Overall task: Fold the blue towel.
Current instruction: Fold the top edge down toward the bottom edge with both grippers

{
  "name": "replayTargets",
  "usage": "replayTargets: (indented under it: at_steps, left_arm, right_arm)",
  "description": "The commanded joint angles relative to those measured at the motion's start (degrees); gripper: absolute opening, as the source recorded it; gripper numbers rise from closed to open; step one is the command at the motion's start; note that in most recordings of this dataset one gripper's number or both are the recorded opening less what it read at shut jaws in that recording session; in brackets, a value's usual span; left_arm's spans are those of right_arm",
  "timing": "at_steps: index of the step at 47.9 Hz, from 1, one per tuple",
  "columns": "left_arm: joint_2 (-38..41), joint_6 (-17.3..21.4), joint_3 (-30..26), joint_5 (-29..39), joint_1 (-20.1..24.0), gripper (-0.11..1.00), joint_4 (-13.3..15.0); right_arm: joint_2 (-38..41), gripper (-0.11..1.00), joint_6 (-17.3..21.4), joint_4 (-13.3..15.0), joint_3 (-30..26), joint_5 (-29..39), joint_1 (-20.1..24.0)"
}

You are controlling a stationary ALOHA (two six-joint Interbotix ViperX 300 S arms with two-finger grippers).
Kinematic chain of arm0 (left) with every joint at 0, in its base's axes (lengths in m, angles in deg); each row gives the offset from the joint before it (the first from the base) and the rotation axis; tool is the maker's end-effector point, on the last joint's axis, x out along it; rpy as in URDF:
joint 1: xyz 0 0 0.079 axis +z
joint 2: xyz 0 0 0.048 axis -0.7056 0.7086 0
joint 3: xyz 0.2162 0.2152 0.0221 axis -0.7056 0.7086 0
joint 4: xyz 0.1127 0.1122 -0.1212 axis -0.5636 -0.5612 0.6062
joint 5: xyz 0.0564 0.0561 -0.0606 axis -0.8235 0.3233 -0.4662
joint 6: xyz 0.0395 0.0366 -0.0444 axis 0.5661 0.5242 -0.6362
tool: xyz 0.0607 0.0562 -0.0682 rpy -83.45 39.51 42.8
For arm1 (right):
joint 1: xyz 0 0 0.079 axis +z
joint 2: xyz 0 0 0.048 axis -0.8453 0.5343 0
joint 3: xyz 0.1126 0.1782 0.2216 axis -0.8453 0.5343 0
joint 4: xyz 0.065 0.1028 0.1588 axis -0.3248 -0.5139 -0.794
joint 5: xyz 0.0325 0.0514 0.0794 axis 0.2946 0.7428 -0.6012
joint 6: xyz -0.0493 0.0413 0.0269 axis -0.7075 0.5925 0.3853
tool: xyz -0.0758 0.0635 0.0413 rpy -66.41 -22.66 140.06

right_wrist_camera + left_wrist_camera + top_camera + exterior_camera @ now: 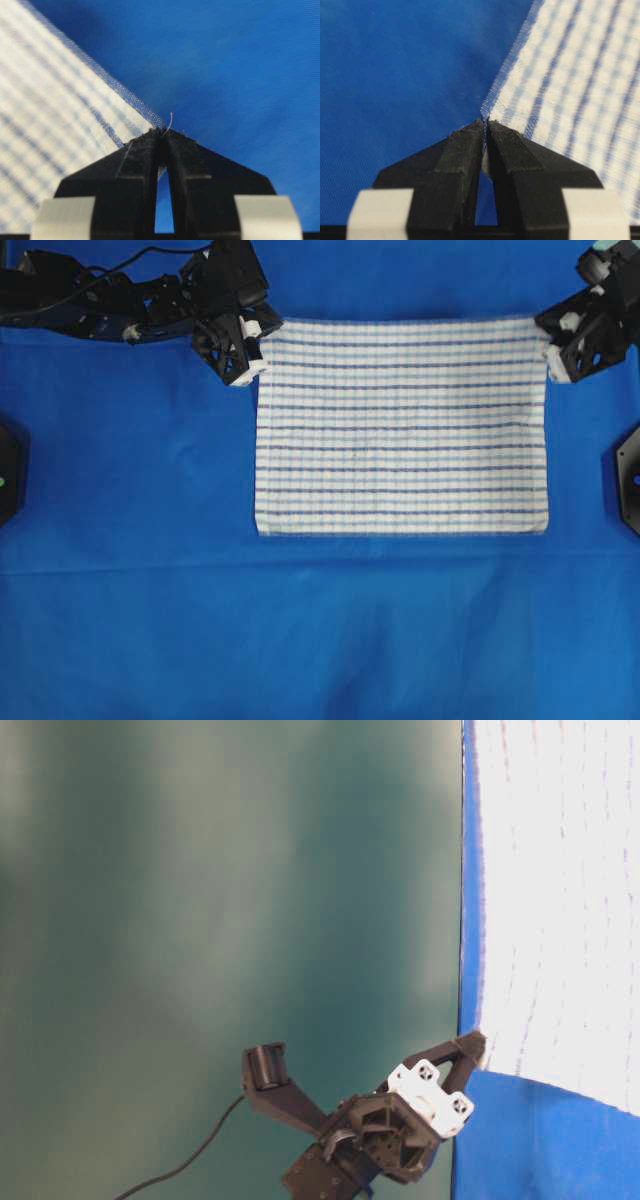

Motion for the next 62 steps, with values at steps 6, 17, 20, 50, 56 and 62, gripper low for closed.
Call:
replayTargets:
  at_steps: [6,17,20,50,56,62]
  left_arm:
    - [-5.19,0.53,0.09,3.25,-3.96,0.02,0.0]
    - [-6.86,0.53,1.23,7.38,-9.14,0.02,0.0]
    - [-7.21,0.0,1.41,8.79,-11.07,0.02,0.0]
    - [-10.55,-5.89,2.2,13.62,-27.07,0.02,0.35]
    - [-10.37,-7.29,2.11,13.18,-27.25,0.02,0.35]
    - [-10.11,-7.47,1.76,12.74,-27.25,0.02,0.35]
  right_arm:
    - [-6.5,0.06,3.69,-0.44,-1.05,7.73,6.94]
    - [-16.35,0.06,10.02,-0.79,-0.88,20.21,16.61]
    - [-18.46,0.06,11.6,-0.79,-0.79,23.03,19.07]
    - [-20.57,0.06,20.39,-2.64,-0.97,29.71,42.8]
    - [-18.98,0.06,20.92,-2.64,-0.7,29.18,43.42]
    - [-17.05,0.06,20.92,-2.64,-0.62,28.48,43.59]
